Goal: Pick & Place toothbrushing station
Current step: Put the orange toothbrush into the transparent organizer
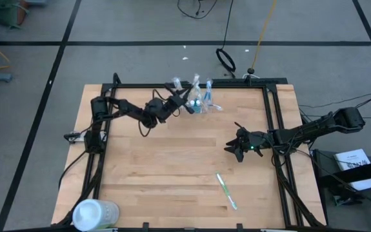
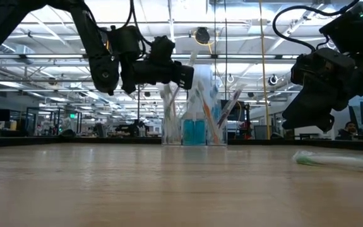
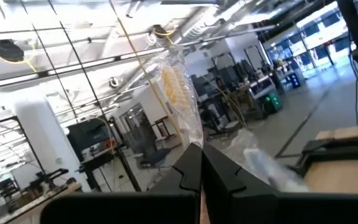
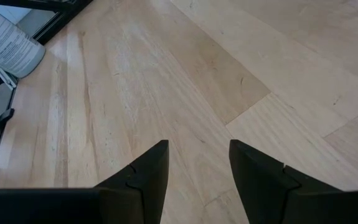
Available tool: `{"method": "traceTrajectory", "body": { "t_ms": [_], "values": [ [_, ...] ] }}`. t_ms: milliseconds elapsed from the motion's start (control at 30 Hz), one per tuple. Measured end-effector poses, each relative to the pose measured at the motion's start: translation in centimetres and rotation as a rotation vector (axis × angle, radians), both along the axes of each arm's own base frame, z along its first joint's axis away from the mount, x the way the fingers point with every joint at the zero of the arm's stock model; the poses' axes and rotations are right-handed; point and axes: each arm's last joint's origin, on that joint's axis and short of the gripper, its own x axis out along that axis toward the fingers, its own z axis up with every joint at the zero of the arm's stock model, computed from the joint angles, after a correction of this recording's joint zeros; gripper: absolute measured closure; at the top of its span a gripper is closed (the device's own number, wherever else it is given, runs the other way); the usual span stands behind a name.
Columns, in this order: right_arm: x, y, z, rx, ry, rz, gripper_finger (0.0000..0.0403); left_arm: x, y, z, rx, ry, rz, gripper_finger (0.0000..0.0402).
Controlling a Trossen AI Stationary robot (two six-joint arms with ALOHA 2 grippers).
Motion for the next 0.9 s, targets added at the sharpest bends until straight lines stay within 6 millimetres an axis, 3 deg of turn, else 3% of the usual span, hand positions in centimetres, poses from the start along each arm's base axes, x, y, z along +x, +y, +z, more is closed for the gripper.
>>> {"method": "traceTrajectory", "body": {
  "t_ms": [400,600,900],
  "values": [
    [0.0,0.0,0.0,0.0,0.0,0.0,0.0243,0.7,-1.1,-0.9,-0.007,0.111,-0.048,0.04],
    [0.0,0.0,0.0,0.0,0.0,0.0,0.0243,0.5,-0.2,-1.2,-0.115,0.068,-0.007,0.04],
    [0.0,0.0,0.0,0.0,0.0,0.0,0.0243,0.5,0.1,-3.0,-0.191,0.238,0.068,0.0401]
  ]
}}
